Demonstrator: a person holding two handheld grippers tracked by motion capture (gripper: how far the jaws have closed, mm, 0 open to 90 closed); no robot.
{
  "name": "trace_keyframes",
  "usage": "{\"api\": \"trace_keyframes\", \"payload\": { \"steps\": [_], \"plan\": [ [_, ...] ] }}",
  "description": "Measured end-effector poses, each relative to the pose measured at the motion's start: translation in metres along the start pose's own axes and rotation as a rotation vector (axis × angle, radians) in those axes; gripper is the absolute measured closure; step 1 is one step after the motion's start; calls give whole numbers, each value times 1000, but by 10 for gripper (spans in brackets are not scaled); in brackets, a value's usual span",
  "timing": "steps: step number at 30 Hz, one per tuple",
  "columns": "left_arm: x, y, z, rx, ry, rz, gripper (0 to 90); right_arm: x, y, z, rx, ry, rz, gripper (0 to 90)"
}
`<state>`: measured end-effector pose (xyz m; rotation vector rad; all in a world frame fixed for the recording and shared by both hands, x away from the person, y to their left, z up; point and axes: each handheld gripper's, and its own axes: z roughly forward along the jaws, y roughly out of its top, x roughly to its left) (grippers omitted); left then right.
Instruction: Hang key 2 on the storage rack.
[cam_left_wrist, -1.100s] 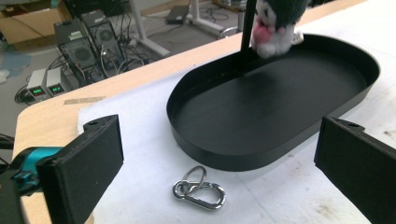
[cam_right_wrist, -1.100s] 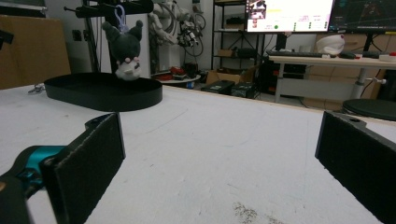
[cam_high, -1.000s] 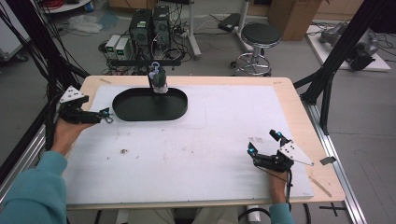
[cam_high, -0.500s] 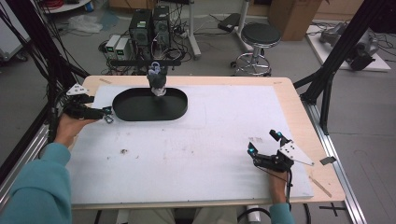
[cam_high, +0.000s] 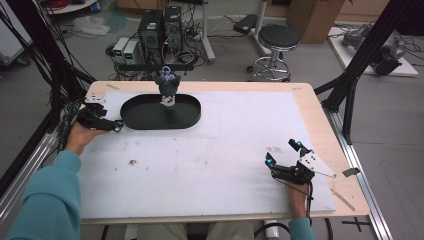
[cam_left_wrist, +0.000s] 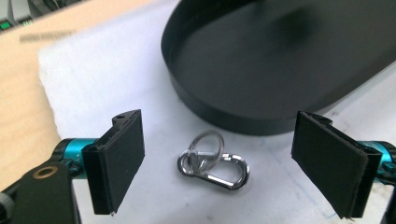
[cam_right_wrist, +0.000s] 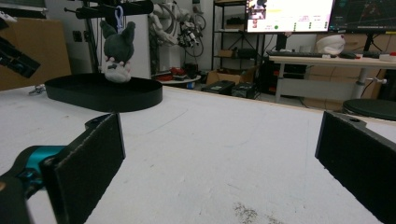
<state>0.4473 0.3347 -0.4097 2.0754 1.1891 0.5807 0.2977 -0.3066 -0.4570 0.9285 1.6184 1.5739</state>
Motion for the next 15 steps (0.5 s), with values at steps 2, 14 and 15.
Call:
{"api": "trace_keyframes", "payload": {
  "steps": [2,14,15],
  "plan": [
    [0,0,2,10,7,5,203,0,0,0,0,0,0,6],
    [1,-4,9,79,54,17,311,0,0,0,-3,0,-1,7],
    [0,-4,9,83,56,21,320,0,0,0,-2,0,-1,7]
  ]
}}
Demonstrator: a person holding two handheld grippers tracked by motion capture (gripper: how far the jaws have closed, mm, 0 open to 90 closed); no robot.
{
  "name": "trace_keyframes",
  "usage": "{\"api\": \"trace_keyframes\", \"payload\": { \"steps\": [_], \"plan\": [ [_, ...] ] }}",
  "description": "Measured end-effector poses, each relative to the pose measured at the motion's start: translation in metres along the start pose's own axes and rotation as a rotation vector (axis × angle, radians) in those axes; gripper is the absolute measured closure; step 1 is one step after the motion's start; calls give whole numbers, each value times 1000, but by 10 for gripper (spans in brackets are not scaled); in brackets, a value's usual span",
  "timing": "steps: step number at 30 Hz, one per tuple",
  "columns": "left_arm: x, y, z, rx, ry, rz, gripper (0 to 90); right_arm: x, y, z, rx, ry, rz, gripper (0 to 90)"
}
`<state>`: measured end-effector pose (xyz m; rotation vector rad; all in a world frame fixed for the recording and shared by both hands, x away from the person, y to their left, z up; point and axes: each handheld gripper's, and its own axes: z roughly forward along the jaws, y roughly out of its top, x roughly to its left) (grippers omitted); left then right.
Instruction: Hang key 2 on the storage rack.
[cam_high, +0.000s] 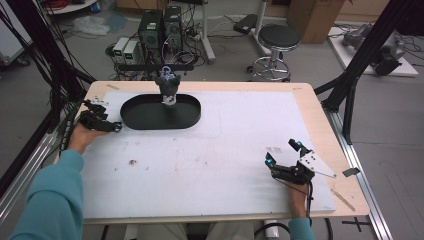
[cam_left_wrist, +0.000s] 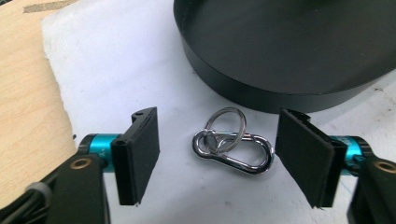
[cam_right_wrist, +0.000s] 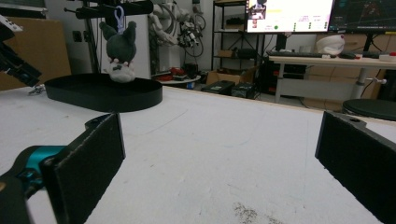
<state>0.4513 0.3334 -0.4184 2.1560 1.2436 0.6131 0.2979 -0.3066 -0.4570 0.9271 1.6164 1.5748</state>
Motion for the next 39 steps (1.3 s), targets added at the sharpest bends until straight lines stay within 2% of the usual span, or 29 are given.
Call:
{"api": "trace_keyframes", "payload": {
  "steps": [11,16,25,28,39],
  "plan": [
    [-5,1,2,27,22,46,516,0,0,0,1,-1,5,7],
    [-6,0,4,45,33,55,550,0,0,0,1,-1,6,7],
    [-8,1,8,53,48,64,608,1,0,-1,2,0,9,7],
    [-8,1,7,54,50,65,667,0,0,0,2,-1,8,7],
    [-6,1,6,53,70,60,786,0,0,-1,2,-1,8,6]
  ]
}}
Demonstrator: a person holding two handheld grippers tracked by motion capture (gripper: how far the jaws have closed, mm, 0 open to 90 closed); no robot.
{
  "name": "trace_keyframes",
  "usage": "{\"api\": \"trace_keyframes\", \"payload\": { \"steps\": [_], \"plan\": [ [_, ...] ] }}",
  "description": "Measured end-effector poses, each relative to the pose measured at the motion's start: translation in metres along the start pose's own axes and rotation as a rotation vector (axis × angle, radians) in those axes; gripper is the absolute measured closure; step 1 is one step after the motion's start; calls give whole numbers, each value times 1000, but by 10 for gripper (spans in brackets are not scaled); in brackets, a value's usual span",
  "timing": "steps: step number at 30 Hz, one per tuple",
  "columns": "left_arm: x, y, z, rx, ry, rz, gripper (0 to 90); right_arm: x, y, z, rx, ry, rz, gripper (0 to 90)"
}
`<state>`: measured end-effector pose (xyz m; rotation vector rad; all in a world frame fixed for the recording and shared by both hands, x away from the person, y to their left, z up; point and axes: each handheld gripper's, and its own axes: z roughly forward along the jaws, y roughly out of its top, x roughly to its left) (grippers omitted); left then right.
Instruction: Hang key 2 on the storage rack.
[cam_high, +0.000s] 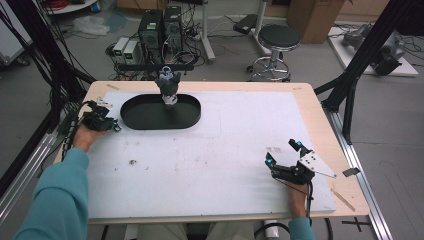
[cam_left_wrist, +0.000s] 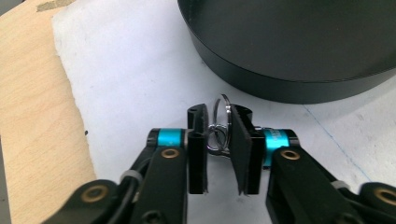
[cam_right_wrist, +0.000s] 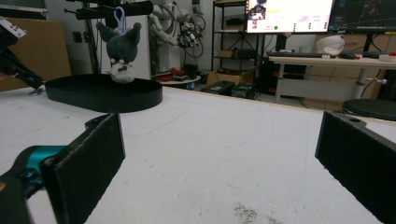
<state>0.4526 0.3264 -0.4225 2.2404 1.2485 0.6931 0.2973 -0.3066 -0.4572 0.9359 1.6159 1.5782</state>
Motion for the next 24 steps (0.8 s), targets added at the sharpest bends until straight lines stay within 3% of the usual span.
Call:
{"api": "trace_keyframes", "payload": {
  "steps": [24],
  "plan": [
    [0,0,1,1,23,-12,875,0,0,0,0,1,1,6]
  ]
}}
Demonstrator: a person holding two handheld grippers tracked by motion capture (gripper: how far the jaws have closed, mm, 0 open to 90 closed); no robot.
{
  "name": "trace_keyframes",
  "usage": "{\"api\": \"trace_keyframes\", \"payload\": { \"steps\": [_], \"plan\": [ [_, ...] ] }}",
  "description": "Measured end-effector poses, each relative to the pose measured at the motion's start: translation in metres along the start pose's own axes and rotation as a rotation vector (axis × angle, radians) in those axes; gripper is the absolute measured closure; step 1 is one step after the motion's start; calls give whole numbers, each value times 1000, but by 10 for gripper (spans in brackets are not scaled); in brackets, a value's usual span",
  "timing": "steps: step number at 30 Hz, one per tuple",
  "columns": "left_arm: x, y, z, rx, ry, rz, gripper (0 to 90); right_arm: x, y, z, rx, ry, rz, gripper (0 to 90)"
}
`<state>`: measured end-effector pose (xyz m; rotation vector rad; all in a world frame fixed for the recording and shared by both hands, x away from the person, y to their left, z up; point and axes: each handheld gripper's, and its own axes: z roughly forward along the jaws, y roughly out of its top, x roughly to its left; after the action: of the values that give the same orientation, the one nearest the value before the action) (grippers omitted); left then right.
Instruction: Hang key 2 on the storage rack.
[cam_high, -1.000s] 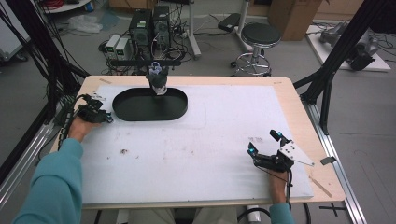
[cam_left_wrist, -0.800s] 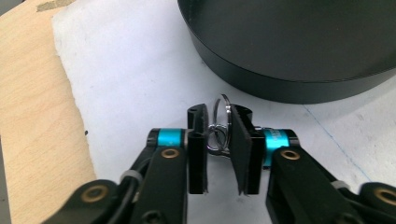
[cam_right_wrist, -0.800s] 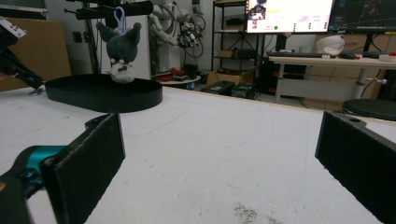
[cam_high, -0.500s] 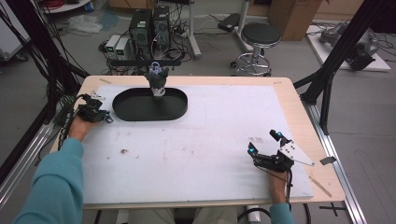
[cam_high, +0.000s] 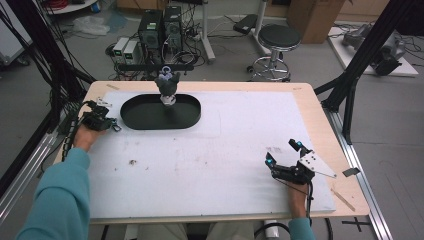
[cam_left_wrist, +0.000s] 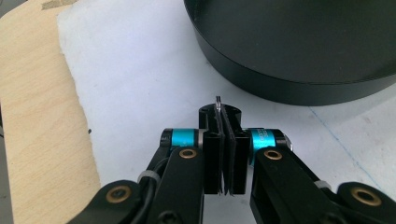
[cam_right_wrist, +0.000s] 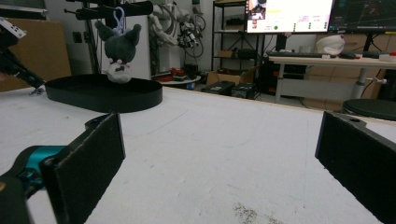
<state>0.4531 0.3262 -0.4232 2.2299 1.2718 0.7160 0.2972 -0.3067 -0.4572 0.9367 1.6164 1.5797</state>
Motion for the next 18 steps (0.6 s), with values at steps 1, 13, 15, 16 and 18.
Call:
{"api": "trace_keyframes", "payload": {
  "steps": [1,13,15,16,18],
  "plan": [
    [0,0,0,2,3,2,876,0,0,0,0,0,-1,7],
    [7,-1,-7,-11,-19,-92,885,0,0,0,0,0,0,6],
    [8,-1,-11,-31,-30,-99,886,0,0,0,1,0,-1,6],
    [9,0,-13,-44,-40,-105,886,0,0,0,0,0,-1,7],
    [10,0,-17,-63,-49,-113,887,0,0,0,0,-1,-2,7]
  ]
}}
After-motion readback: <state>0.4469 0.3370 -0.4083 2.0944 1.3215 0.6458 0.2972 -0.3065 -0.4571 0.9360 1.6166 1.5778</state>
